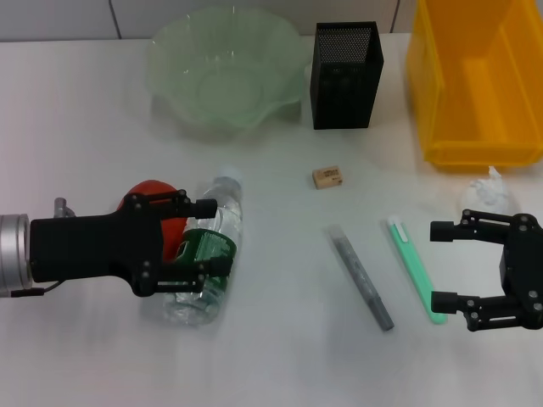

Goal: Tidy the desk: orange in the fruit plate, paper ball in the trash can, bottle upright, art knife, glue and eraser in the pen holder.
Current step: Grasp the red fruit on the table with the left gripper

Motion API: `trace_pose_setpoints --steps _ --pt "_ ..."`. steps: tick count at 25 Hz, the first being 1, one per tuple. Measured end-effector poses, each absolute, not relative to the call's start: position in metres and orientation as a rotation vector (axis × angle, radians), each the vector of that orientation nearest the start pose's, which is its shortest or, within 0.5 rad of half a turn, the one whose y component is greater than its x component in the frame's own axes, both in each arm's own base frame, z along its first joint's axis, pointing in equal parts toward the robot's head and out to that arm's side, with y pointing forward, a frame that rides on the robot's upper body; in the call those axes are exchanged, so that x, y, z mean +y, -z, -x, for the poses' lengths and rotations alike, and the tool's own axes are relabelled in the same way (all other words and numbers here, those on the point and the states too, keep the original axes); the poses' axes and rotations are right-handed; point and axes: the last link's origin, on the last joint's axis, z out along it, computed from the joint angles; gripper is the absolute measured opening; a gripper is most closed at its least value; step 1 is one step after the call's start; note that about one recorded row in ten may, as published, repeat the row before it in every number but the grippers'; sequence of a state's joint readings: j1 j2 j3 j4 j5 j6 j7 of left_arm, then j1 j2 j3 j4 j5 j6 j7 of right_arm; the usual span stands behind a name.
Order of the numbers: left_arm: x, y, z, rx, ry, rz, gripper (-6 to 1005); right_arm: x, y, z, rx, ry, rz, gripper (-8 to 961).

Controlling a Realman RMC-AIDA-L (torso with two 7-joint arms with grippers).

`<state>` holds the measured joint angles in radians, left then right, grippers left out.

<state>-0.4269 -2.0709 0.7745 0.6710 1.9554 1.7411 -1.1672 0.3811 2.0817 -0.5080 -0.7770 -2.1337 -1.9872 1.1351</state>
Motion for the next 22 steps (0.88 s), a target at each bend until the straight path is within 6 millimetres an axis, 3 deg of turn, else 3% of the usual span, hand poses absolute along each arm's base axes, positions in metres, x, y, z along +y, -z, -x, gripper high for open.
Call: trace_pose_setpoints --steps 12,16,19,20,22 --pt "0.288 -0.007 0.281 -0.38 0.777 2.749 770 0.247 -0.034 -0.289 0.329 -0.838 2.849 841" --pt "0.297 -0.015 0.306 -0.494 0.737 2.537 765 0.248 -0.033 -0.29 0.344 -0.836 2.842 841" --pt "0.297 -0.015 0.306 -0.494 0.737 2.537 761 0.248 -0.032 -0.291 0.351 -0.832 2.839 841" --pt "0.3 -0.006 0.321 -0.569 0.657 2.483 760 0.248 -0.031 -0.291 0.351 -0.83 2.84 841" --pt "0.3 0.002 0.325 -0.587 0.614 2.487 758 0.249 -0.031 -0.291 0.348 -0.829 2.841 841"
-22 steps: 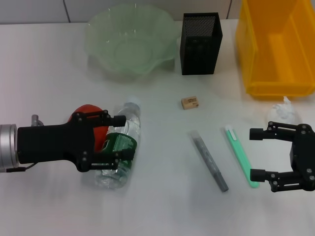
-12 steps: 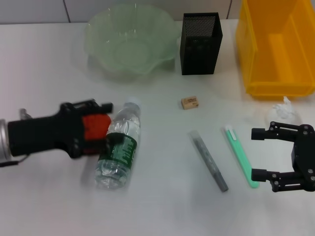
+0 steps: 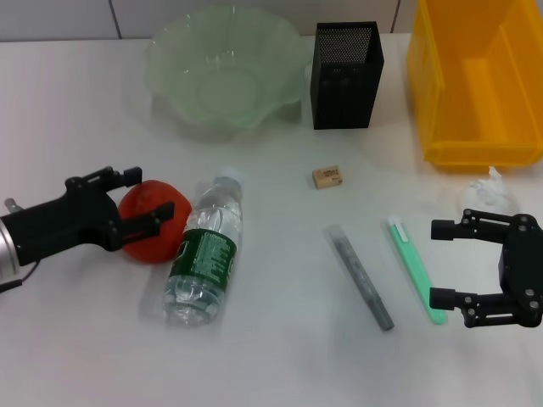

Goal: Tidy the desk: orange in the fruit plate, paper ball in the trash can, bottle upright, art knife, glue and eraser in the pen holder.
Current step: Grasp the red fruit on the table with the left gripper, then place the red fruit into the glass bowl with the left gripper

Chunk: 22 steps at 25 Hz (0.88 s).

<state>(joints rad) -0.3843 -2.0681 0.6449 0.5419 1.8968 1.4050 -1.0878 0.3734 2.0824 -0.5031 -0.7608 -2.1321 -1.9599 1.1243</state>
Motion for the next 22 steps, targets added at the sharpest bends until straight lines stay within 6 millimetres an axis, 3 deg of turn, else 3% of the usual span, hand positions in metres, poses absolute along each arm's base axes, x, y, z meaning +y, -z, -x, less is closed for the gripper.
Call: trace_pose_setpoints --steps 3,8,17,19,22 --pt "0.3 0.016 0.332 -0.61 0.539 2.499 754 0.249 -0.032 -0.29 0.347 -0.829 2.84 841" --pt "0.301 0.017 0.333 -0.617 0.522 2.497 748 0.249 -0.032 -0.291 0.349 -0.826 2.836 841" --pt "0.305 0.017 0.332 -0.612 0.509 2.487 573 0.251 -0.031 -0.293 0.361 -0.806 2.821 840" --pt "0.307 0.012 0.328 -0.598 0.553 2.471 534 0.251 -0.031 -0.294 0.362 -0.806 2.82 840" --pt "0.316 -0.009 0.314 -0.536 0.694 2.389 396 0.251 -0.032 -0.293 0.36 -0.806 2.821 840"
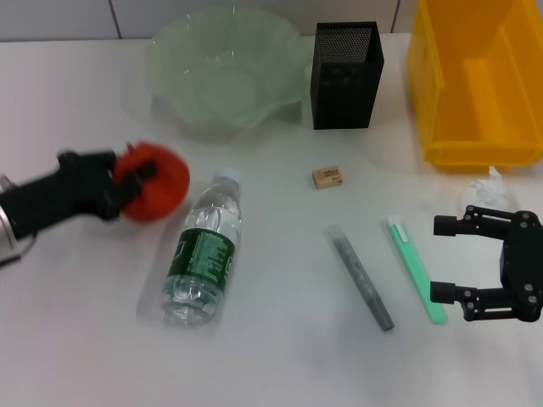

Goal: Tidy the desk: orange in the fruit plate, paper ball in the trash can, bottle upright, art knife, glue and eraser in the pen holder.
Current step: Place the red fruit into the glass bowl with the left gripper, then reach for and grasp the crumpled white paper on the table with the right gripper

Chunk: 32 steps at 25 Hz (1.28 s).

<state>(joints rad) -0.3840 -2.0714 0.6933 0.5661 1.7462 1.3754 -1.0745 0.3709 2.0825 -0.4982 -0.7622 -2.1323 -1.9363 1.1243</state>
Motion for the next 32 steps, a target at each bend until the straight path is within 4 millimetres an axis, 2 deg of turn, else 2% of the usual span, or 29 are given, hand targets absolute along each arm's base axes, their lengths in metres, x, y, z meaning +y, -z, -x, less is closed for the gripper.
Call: trace_pose_setpoints --steps 2,4,5,6,7,8,9,12,13,15,16,22,23,29,32 --pt "0.321 -0.017 0.308 -0.51 0.746 2.35 304 0.251 -0.032 -0.293 0.359 -0.806 2.821 840" --pt "0.327 -0.024 0.301 -0.483 0.789 2.314 268 0.251 -0.032 -0.293 0.358 -0.807 2.821 840" --pt "0.335 -0.028 0.293 -0.457 0.822 2.289 250 0.252 -0.032 -0.293 0.357 -0.806 2.82 840" --pt "0.353 -0.029 0.276 -0.417 0.858 2.272 231 0.252 -0.032 -0.293 0.357 -0.806 2.819 840" --pt "0.363 -0.026 0.267 -0.403 0.866 2.277 213 0.252 -0.031 -0.292 0.356 -0.807 2.82 840" --pt "0.363 -0.026 0.267 -0.403 0.866 2.277 195 0.253 -0.031 -0.292 0.355 -0.807 2.819 840" --pt "0.374 -0.021 0.256 -0.393 0.87 2.283 177 0.253 -0.031 -0.292 0.354 -0.807 2.82 840" --pt "0.374 -0.021 0.256 -0.393 0.87 2.283 137 0.253 -0.031 -0.292 0.352 -0.808 2.822 840" --pt "0.408 -0.003 0.227 -0.356 0.84 2.277 124 0.253 -0.031 -0.292 0.352 -0.808 2.823 841" --pt "0.408 -0.003 0.227 -0.356 0.84 2.277 102 0.253 -0.031 -0.292 0.353 -0.807 2.824 841" --pt "0.424 0.012 0.214 -0.316 0.775 2.262 91 0.252 -0.031 -0.292 0.354 -0.807 2.825 841" --pt "0.424 0.012 0.214 -0.316 0.775 2.262 83 0.252 -0.029 -0.292 0.366 -0.812 2.83 840" --pt "0.443 0.031 0.205 -0.353 0.709 2.142 82 0.251 -0.029 -0.292 0.368 -0.814 2.83 840" --pt "0.443 0.033 0.205 -0.353 0.706 2.137 195 0.253 -0.031 -0.292 0.397 -0.83 2.812 840" --pt "0.438 0.031 0.206 -0.345 0.749 2.136 286 0.257 -0.037 -0.29 0.436 -0.871 2.758 841"
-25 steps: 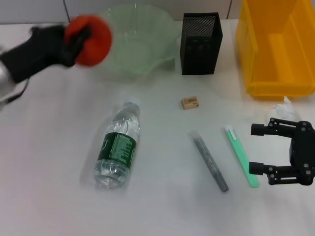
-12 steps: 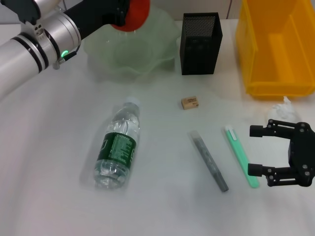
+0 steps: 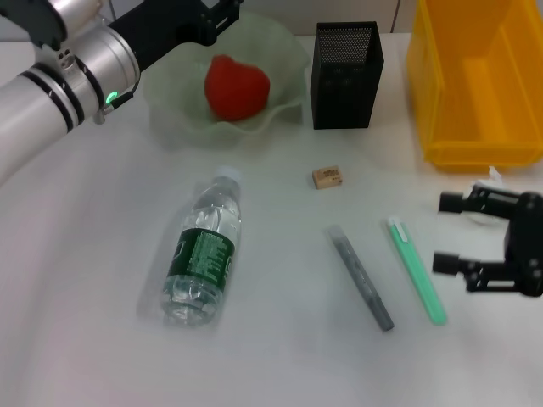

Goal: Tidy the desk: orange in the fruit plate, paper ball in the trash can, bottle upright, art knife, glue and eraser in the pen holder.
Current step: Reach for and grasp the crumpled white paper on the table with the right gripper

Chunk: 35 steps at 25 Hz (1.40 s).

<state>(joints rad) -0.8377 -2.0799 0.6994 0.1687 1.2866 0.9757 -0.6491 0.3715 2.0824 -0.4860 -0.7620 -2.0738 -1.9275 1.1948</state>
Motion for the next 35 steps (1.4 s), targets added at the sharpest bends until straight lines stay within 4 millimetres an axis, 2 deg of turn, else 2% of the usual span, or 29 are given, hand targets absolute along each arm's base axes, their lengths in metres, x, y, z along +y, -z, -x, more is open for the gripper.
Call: trace_pose_setpoints --steps 2,3,4,5,7,8,9,10,11,13,14,15,18,21,24,27,35 --pt "0.438 0.031 0.206 -0.345 0.749 2.136 347 0.259 -0.046 -0.29 0.456 -0.885 2.715 840" --pt "0.426 0.027 0.211 -0.348 0.822 2.156 378 0.261 -0.052 -0.29 0.488 -0.878 2.693 840" --pt "0.426 0.027 0.211 -0.348 0.822 2.156 408 0.264 -0.06 -0.289 0.524 -0.858 2.675 839" --pt "0.416 0.026 0.215 -0.329 0.855 2.191 439 0.267 -0.068 -0.288 0.581 -0.825 2.663 839" --pt "0.416 0.026 0.215 -0.329 0.855 2.191 500 0.275 -0.088 -0.284 0.726 -0.716 2.633 838" --pt "0.4 0.025 0.219 -0.287 0.891 2.253 530 0.277 -0.096 -0.281 0.785 -0.653 2.626 838" --pt "0.4 0.025 0.219 -0.287 0.891 2.253 598 0.279 -0.105 -0.276 0.839 -0.571 2.613 837" --pt "0.357 0.026 0.229 -0.211 0.925 2.44 667 0.28 -0.112 -0.272 0.9 -0.496 2.6 837" --pt "0.341 0.028 0.231 -0.179 0.925 2.511 735 0.282 -0.119 -0.266 0.971 -0.401 2.575 836" --pt "0.341 0.028 0.231 -0.179 0.925 2.511 785 0.286 -0.129 -0.252 1.104 -0.196 2.496 836" --pt "0.313 0.034 0.233 -0.128 0.923 2.635 810 0.288 -0.133 -0.246 1.161 -0.107 2.442 835" --pt "0.299 0.037 0.237 -0.137 0.915 2.671 835 0.291 -0.135 -0.237 1.203 -0.003 2.382 835" --pt "0.291 0.04 0.244 -0.175 0.903 2.672 860 0.299 -0.13 -0.218 1.253 0.146 2.294 833" --pt "0.289 0.042 0.249 -0.205 0.897 2.672 859 0.308 -0.118 -0.21 1.267 0.263 2.259 826" --pt "0.286 0.044 0.252 -0.23 0.9 2.675 859 0.319 -0.104 -0.212 1.277 0.332 2.239 816" --pt "0.283 0.044 0.253 -0.228 0.895 2.686 859 0.332 -0.087 -0.223 1.302 0.36 2.207 806" --pt "0.282 0.047 0.254 -0.227 0.881 2.708 860 0.352 -0.059 -0.233 1.296 0.383 2.202 778"
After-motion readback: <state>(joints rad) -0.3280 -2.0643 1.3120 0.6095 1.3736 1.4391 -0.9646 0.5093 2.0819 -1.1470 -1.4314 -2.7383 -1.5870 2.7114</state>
